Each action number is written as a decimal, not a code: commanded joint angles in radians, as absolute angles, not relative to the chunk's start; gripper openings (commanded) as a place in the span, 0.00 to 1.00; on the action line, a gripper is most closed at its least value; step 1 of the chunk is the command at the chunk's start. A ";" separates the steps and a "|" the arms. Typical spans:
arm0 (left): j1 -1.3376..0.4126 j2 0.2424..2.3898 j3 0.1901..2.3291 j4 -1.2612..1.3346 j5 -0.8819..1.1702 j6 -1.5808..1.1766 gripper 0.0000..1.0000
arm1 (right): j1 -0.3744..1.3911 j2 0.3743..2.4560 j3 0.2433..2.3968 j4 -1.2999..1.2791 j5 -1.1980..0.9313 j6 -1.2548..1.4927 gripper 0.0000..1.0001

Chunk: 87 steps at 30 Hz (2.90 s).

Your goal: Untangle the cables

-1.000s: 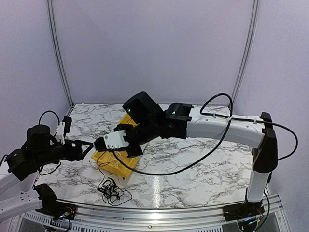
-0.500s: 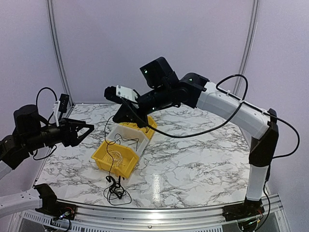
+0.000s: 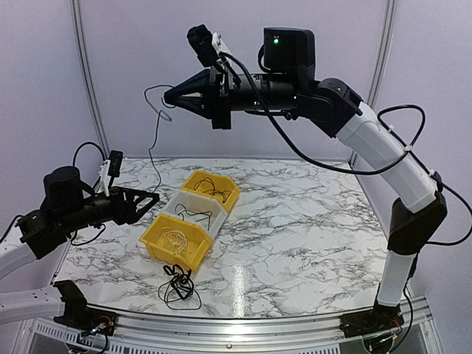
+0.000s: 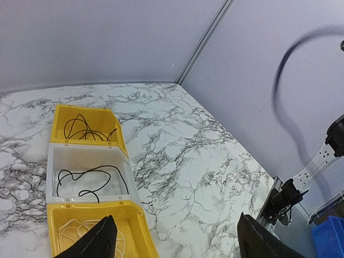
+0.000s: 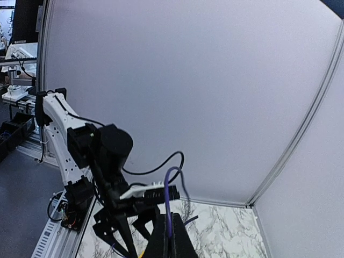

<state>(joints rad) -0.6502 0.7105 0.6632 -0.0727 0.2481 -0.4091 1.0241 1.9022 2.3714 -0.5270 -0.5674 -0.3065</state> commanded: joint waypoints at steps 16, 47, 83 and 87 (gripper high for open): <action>-0.714 0.777 0.635 -0.044 -0.187 -0.491 0.77 | 0.862 1.785 2.062 -0.356 -0.452 -0.177 0.00; -0.713 0.714 0.588 -0.146 -0.325 -0.606 0.80 | 0.712 2.216 2.136 -0.329 -0.290 -0.170 0.00; -0.713 0.796 0.627 -0.145 -0.316 -0.612 0.81 | 0.692 2.374 2.112 -0.367 -0.235 -0.138 0.22; -0.713 0.775 0.601 -0.147 -0.315 -0.612 0.80 | 0.693 2.260 2.031 -0.375 -0.259 -0.138 0.34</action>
<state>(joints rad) -0.7109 0.7979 0.6083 -0.1402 -0.3153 -0.6212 0.6968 2.4310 2.0674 -0.3748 -0.2592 -0.1390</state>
